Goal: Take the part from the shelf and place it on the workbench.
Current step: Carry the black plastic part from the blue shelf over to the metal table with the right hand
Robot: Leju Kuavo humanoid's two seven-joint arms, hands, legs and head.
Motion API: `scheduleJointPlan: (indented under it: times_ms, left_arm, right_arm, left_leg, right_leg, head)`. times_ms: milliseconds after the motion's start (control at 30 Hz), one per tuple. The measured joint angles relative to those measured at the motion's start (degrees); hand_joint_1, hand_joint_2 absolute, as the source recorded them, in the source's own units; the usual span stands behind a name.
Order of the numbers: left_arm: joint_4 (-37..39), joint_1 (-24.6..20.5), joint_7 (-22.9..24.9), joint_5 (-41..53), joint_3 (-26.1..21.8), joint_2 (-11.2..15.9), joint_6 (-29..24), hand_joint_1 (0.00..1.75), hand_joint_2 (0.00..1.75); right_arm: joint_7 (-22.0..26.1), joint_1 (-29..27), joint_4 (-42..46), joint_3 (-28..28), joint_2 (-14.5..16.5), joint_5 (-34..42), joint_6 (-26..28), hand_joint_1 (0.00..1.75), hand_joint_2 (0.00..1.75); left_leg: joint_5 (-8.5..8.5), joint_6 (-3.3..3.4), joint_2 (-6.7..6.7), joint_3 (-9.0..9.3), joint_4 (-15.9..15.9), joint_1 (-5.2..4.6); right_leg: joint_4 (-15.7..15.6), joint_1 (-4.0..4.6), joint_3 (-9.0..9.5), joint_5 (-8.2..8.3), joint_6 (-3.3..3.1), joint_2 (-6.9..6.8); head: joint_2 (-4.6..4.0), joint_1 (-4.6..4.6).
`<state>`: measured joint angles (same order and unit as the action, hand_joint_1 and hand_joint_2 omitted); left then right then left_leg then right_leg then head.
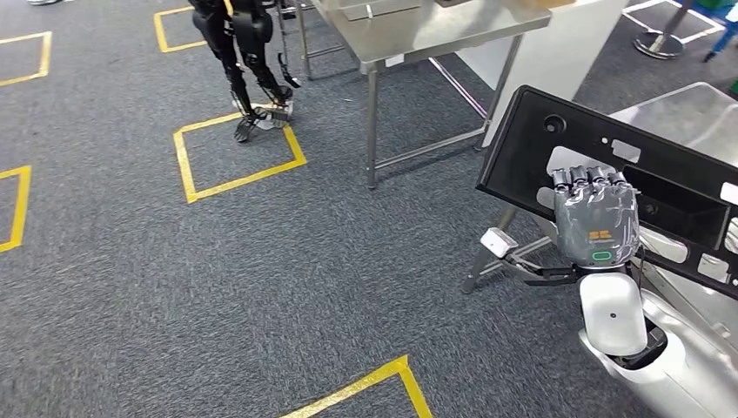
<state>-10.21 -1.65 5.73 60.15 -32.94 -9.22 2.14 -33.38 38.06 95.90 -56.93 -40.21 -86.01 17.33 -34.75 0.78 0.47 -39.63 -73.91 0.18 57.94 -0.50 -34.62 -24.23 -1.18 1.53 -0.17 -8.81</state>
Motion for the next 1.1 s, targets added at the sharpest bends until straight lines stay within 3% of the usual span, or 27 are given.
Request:
scheduleJointPlan:
  times_ms: [33,67,100,167,233,300,333,400,433,500,567,600,633,700,767,833,900,967,1033,1067,1100]
  left_arm:
    - [0.0,0.0,0.0,0.0,0.0,0.0,0.0,0.0,1.75]
    - [0.0,0.1,0.0,0.0,0.0,0.0,0.0,0.0,1.75]
    - [0.0,0.1,0.0,0.0,0.0,0.0,0.0,0.0,1.75]
    - [0.0,0.2,0.0,0.0,0.0,0.1,0.0,0.0,1.75]
    - [0.0,0.1,0.0,0.0,0.0,0.1,0.0,0.0,1.75]
    - [0.0,-0.1,0.0,0.0,0.0,0.1,0.0,0.0,1.75]
    - [0.0,-0.2,0.1,0.0,0.0,0.1,0.0,0.0,1.75]
    - [0.0,-0.2,0.2,0.0,0.0,0.1,0.0,0.0,1.75]
    - [0.0,-0.1,0.3,0.0,0.0,0.1,0.0,0.0,1.75]
    - [0.0,0.0,0.4,0.0,0.0,0.0,-0.1,0.0,1.75]
    - [0.0,0.1,0.5,0.0,0.0,0.0,-0.2,0.0,1.75]
    - [0.0,0.1,0.6,0.0,0.0,0.0,-0.3,0.0,1.75]
    - [0.0,0.1,0.6,0.0,0.0,-0.1,-0.4,0.0,1.75]
    - [0.0,0.1,0.6,0.0,0.0,-0.2,-0.5,0.0,1.75]
    - [0.0,0.0,0.6,0.0,0.0,-0.3,-0.5,0.0,1.75]
    - [0.0,-0.1,0.6,0.0,0.0,-0.3,-0.5,0.0,1.75]
    - [0.0,-0.1,0.6,0.0,0.0,-0.3,-0.6,0.0,1.75]
    - [0.0,-0.1,0.7,-0.1,0.0,-0.3,-0.6,0.0,1.75]
    - [0.0,0.0,0.7,-0.1,0.0,-0.3,-0.6,0.0,1.75]
    - [0.0,0.1,0.7,-0.2,0.0,-0.3,-0.6,0.0,1.75]
    - [0.0,0.1,0.7,-0.2,0.0,-0.3,-0.5,0.0,1.75]
  right_arm:
    - [0.0,-0.2,0.0,0.0,0.0,0.0,0.0,1.75,1.75]
    - [0.0,-0.2,0.1,0.0,0.0,0.0,0.0,1.75,1.75]
    - [0.0,-0.3,0.1,0.0,0.0,0.0,0.0,1.75,1.75]
    - [0.0,-0.3,0.2,0.0,0.0,0.0,0.0,1.75,1.75]
    - [0.0,-0.3,0.3,0.0,0.0,0.0,-0.1,1.75,1.75]
    - [0.0,-0.4,0.4,0.1,-0.2,0.0,-0.1,1.75,1.75]
    - [0.0,-0.6,0.4,0.2,-0.3,0.0,-0.1,1.75,1.75]
    - [0.0,-0.7,0.4,0.5,-0.6,0.0,-0.2,1.75,1.75]
    - [0.0,-0.8,0.4,0.7,-0.7,0.0,-0.2,1.75,1.75]
    - [0.0,-1.2,0.4,0.9,-0.7,0.0,-0.3,1.75,1.75]
    - [0.0,-1.8,0.3,0.9,-0.7,0.0,-0.3,1.75,1.75]
    - [0.0,-2.1,0.3,0.9,-0.7,0.0,-0.3,1.75,1.75]
    - [0.0,-2.3,0.3,1.0,-0.7,0.0,-0.3,1.75,1.75]
    - [0.0,-2.6,0.3,1.4,-0.7,0.0,-0.3,1.75,1.75]
    - [0.0,-3.2,0.2,2.0,-0.7,0.0,-0.3,1.75,1.75]
    - [0.0,-3.9,0.2,2.3,-0.6,0.0,-0.3,1.75,1.75]
    - [0.0,-4.4,0.2,2.6,-0.5,0.0,-0.2,1.75,1.75]
    - [0.0,-4.6,0.1,2.9,-0.2,0.0,-0.2,1.75,1.75]
    - [0.0,-5.0,0.0,3.0,0.2,0.0,-0.3,1.75,1.75]
    - [0.0,-5.2,0.0,3.0,0.4,0.0,-0.4,1.75,1.75]
    - [0.0,-5.4,0.0,3.0,0.5,0.0,-0.6,1.75,1.75]
  left_leg:
    - [0.22,-0.09,-0.08,-0.93,-1.3,0.04]
    - [1.69,-0.11,-0.18,-0.71,-0.2,0.1]
    - [3.9,-0.08,-0.52,0.48,2.9,0.19]
    - [7.49,0.13,-2.93,3.66,10.4,0.49]
    - [8.32,0.42,-4.53,5.07,13.7,0.56]
    - [8.44,0.98,-3.52,5.22,14.0,0.43]
    - [8.61,1.35,-2.87,5.38,14.3,0.45]
    - [8.92,2.04,-1.46,5.75,15.1,0.64]
    - [8.92,2.24,-0.78,5.87,15.3,0.6]
    - [8.73,2.45,0.54,5.93,15.3,0.51]
    - [8.44,2.45,1.88,6.07,15.3,0.49]
    - [8.25,2.39,2.57,6.25,15.2,0.49]
    - [8.03,2.27,3.19,6.53,15.2,0.49]
    - [7.55,1.8,4.3,7.12,15.2,0.22]
    - [7.2,1.21,5.26,7.52,15.2,-0.07]
    - [6.79,0.62,6.02,7.84,15.3,-0.05]
    - [5.23,0.08,4.16,7.27,13.3,0.16]
    - [1.97,-0.15,1.12,4.26,7.0,0.38]
    - [-0.23,-0.16,0.11,0.44,0.0,0.43]
    - [0.25,-0.09,-0.01,-0.44,-1.0,0.43]
    - [1.79,0.05,-0.12,-0.32,0.1,0.43]
  right_leg:
    - [0.1,-0.02,0.0,-0.06,0.0,0.79]
    - [0.3,-0.07,0.0,-0.16,0.09,1.63]
    - [0.5,-0.14,0.0,-0.31,0.24,2.44]
    - [1.2,-0.25,-0.24,-0.73,0.77,3.95]
    - [1.7,-0.36,-0.76,-0.9,1.44,5.16]
    - [1.6,-0.62,-1.11,-0.72,2.21,6.33]
    - [1.7,-0.68,-1.25,-0.84,2.54,5.97]
    - [4.6,-0.5,-2.66,-2.6,3.05,3.03]
    - [7.7,-0.41,-4.15,-4.2,3.26,0.99]
    - [14.4,-0.54,-7.61,-6.9,3.64,-0.85]
    - [16.4,-0.79,-8.83,-6.53,3.87,-1.29]
    - [14.5,-0.88,-7.9,-4.97,3.92,-1.56]
    - [10.7,-0.9,-5.95,-2.86,3.89,-2.22]
    - [3.5,-0.36,-2.21,-0.19,3.41,-4.57]
    - [1.1,0.24,-1.17,-0.06,2.63,-5.42]
    - [1.0,0.13,-1.16,0.0,1.92,-4.02]
    - [0.6,-0.21,-0.85,0.13,1.15,-2.73]
    - [0.4,-0.33,-0.66,0.18,0.54,-1.47]
    - [0.6,-0.19,-0.66,0.11,0.28,-0.01]
    - [0.7,-0.13,-0.64,0.05,0.23,0.81]
    - [0.8,-0.09,-0.61,-0.01,0.22,1.65]
  head:
    - [0.0,0.0]
    - [0.0,0.0]
    - [0.0,0.0]
    - [0.0,0.01]
    - [0.0,0.01]
    - [0.0,0.0]
    - [0.0,0.01]
    - [0.0,0.04]
    - [0.0,0.06]
    - [0.0,0.07]
    - [0.0,0.07]
    - [0.0,0.07]
    - [0.0,0.07]
    - [0.0,0.06]
    - [0.0,0.06]
    - [0.0,0.07]
    - [0.0,0.07]
    - [0.0,0.07]
    - [0.0,0.07]
    - [0.0,0.07]
    - [0.0,0.07]
